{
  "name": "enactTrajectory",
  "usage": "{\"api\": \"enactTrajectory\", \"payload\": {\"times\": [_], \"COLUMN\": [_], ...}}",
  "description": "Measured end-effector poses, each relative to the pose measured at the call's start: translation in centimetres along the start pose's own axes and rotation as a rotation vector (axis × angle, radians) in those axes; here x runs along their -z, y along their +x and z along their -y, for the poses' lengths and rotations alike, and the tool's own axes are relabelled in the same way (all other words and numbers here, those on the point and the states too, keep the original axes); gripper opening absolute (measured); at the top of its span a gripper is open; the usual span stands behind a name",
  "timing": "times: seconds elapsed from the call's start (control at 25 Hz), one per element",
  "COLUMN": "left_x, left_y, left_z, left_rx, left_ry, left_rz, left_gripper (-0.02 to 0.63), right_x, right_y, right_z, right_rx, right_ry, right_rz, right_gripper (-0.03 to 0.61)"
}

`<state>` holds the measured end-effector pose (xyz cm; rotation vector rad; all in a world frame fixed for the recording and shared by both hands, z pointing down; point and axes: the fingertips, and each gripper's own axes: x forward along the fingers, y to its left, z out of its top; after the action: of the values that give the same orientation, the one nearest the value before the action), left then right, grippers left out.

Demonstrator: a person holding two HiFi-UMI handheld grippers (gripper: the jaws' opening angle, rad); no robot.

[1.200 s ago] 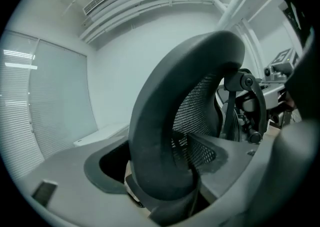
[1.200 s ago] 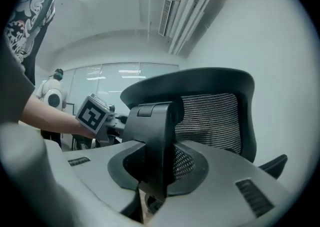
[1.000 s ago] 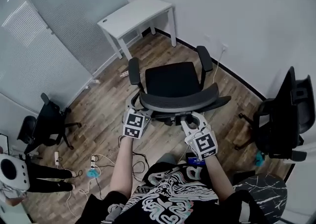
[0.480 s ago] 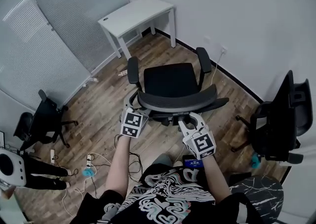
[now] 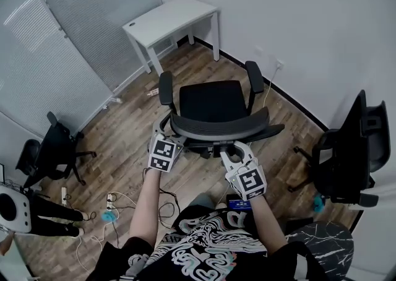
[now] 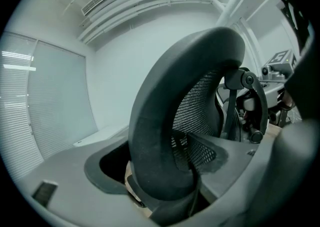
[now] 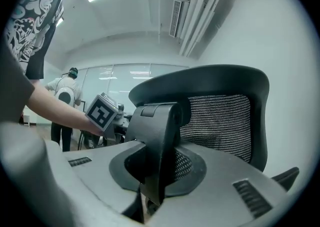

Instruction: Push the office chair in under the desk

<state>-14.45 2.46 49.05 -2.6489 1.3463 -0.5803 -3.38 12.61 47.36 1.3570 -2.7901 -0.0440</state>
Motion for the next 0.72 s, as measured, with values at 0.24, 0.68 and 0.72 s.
{"api": "enactTrajectory", "payload": {"times": [0.24,0.68,0.72], "left_x": [0.0,0.1,0.1], "left_y": [0.3,1.0,1.1], "left_z": [0.0,-1.0,-1.3], "left_rx": [0.001,-0.002,-0.002], "left_ry": [0.003,0.011,0.010], "left_rz": [0.003,0.012,0.013], "left_gripper": [0.370,0.370,0.370], "right_x": [0.1,0.3,0.3], "right_y": [0.0,1.2,1.5], "right_z": [0.2,0.5,0.6], "right_rx": [0.000,0.000,-0.002], "right_ry": [0.001,0.005,0.005], "right_rz": [0.002,-0.002,-0.004], "right_gripper": [0.037,0.037,0.037]}}
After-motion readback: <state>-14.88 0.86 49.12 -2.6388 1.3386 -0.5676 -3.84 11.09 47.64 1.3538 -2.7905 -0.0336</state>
